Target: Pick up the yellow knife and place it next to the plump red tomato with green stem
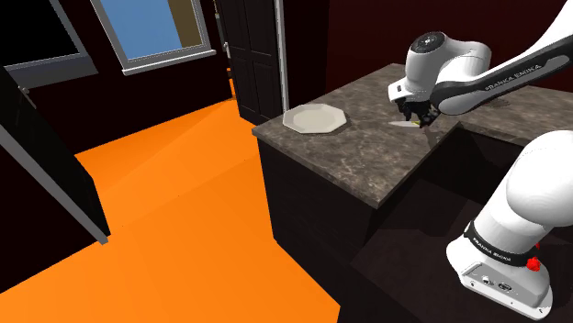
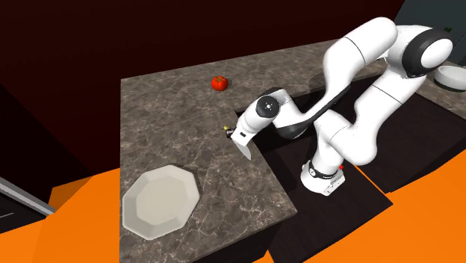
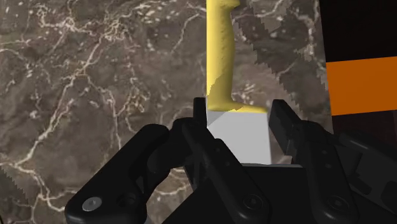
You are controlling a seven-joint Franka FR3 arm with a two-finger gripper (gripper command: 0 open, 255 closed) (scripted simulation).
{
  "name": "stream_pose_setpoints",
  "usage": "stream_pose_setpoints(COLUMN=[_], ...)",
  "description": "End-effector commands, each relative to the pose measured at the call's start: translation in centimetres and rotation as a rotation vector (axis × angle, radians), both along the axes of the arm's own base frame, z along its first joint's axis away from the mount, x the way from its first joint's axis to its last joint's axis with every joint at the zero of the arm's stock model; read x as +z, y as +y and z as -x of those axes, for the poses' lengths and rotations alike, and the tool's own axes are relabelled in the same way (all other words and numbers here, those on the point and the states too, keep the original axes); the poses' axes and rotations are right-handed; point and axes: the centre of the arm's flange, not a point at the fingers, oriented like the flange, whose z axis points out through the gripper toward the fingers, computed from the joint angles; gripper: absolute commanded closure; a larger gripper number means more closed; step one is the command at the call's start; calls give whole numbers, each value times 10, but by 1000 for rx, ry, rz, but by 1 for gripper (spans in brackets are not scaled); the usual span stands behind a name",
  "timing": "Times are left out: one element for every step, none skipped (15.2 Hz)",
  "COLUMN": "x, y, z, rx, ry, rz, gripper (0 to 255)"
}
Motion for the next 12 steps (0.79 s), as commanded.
stream_pose_setpoints(x=[11, 16, 22, 27, 32, 37, 43, 48, 53, 59, 64, 69], y=[0, 0, 0, 0, 0, 0, 0, 0, 0, 0, 0, 0], z=[-1, -1, -1, -1, -1, -1, -1, -1, -1, -1, -1, -1], rx=[0, 0, 0, 0, 0, 0, 0, 0, 0, 0, 0, 0], ry=[1, 1, 1, 1, 1, 1, 1, 1, 1, 1, 1, 1], rz=[-1, -1, -1, -1, -1, -1, -1, -1, -1, -1, -1, -1], gripper=[255, 255, 255, 255, 255, 255, 255, 255, 255, 255, 255, 255])
